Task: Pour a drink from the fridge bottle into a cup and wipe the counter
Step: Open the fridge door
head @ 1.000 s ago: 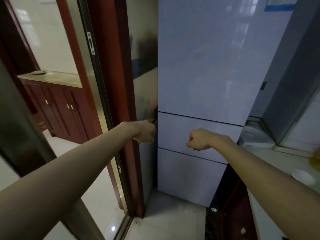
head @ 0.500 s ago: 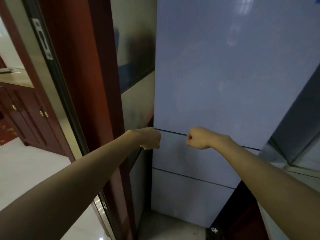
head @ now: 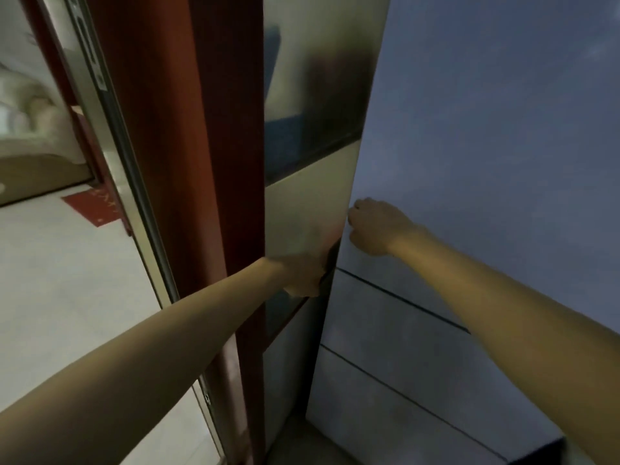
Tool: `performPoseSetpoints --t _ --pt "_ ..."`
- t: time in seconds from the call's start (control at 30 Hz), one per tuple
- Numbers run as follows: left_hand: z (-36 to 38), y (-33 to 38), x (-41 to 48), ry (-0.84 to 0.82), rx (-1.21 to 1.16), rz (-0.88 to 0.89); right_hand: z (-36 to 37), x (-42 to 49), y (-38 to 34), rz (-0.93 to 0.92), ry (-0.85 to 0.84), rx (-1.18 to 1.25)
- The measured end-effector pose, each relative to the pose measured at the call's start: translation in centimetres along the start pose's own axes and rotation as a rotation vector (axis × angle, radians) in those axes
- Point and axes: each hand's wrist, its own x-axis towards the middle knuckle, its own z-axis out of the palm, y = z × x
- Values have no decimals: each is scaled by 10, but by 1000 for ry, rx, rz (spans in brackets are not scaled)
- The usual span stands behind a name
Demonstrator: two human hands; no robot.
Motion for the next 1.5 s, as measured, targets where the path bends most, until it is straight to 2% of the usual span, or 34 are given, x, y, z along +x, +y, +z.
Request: performPoseSetpoints --t 0.1,0.2,0.4,0.6,0.7,0.8,0.9,1.0,1.1,1.33,1.5 --pt "-14 6 1 30 -90 -91 -18 25 16 -164 241 -252" --pt "-28 13 7 176 -270 -191 -31 45 29 -173 330 -461" --pt "-31 32 26 325 -714 -258 -34 53 29 -34 204 -938" --pt "-23 63 38 500 -1284 -217 -38 60 26 -53 141 -914" --pt "-26 73 46 558 -1481 -166 -38 60 31 -78 148 -963" --pt "-31 78 51 587 -1518 -175 -36 59 35 -105 155 -963" --pt "-29 78 59 643 -1438 -194 -36 60 26 -103 153 -911" --pt "-20 68 58 721 -1386 -266 -33 55 11 -153 233 -814" --pt "-8 55 48 707 -1323 -310 -32 45 0 -222 279 -750" --pt "3 41 8 632 -1318 -220 -42 11 -23 -266 277 -788" --pt "19 31 -24 572 -1317 -192 -52 -28 -50 -287 240 -719"
